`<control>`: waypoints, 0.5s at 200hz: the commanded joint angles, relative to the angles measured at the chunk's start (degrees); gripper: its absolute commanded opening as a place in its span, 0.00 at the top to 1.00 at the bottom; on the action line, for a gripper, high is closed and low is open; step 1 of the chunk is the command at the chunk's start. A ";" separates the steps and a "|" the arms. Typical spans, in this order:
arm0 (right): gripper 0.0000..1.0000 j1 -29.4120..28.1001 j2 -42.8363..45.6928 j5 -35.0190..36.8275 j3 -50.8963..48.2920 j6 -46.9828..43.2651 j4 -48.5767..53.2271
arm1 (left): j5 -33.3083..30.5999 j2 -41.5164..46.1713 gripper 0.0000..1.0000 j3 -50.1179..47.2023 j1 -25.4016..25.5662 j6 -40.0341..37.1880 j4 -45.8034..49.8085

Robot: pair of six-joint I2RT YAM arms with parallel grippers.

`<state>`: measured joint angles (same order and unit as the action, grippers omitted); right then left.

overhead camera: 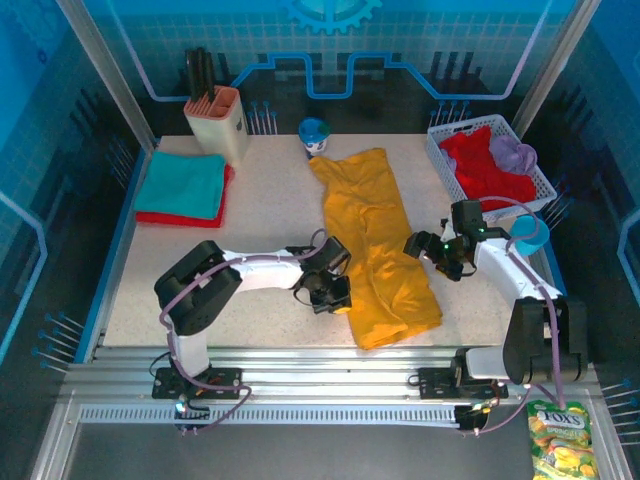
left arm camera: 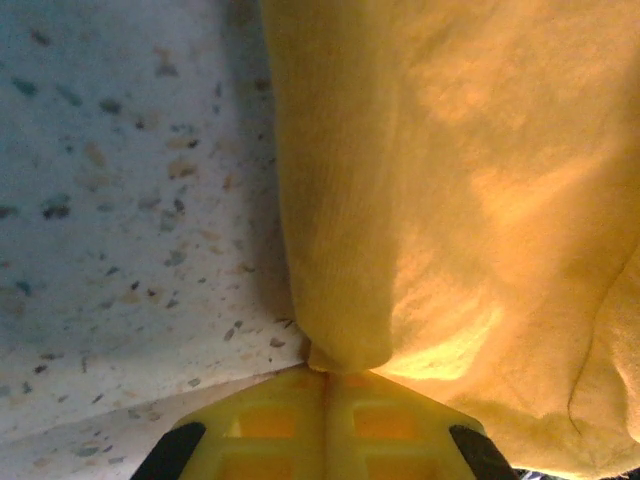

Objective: Fold and stack the t-shirts

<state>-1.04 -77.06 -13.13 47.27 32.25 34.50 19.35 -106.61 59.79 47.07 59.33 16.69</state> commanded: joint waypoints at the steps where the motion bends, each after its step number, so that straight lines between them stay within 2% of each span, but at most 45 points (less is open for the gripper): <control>1: 0.04 1.13 0.95 -1.67 -1.36 -0.79 0.69 | -4.28 -2.25 1.00 1.38 -3.45 -3.93 0.87; 56: 0.04 0.64 -0.11 -1.91 -0.75 -0.52 -0.70 | -2.13 0.00 1.00 0.37 -10.79 -12.85 6.92; 100: 0.04 -4.55 -5.92 -2.03 6.03 -0.02 -4.35 | -1.77 2.00 1.00 -0.13 -16.51 -18.46 11.34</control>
<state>-2.68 -79.33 -14.02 47.88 32.29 32.91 20.82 -106.41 60.51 34.15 45.91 21.56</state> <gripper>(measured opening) 0.960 0.054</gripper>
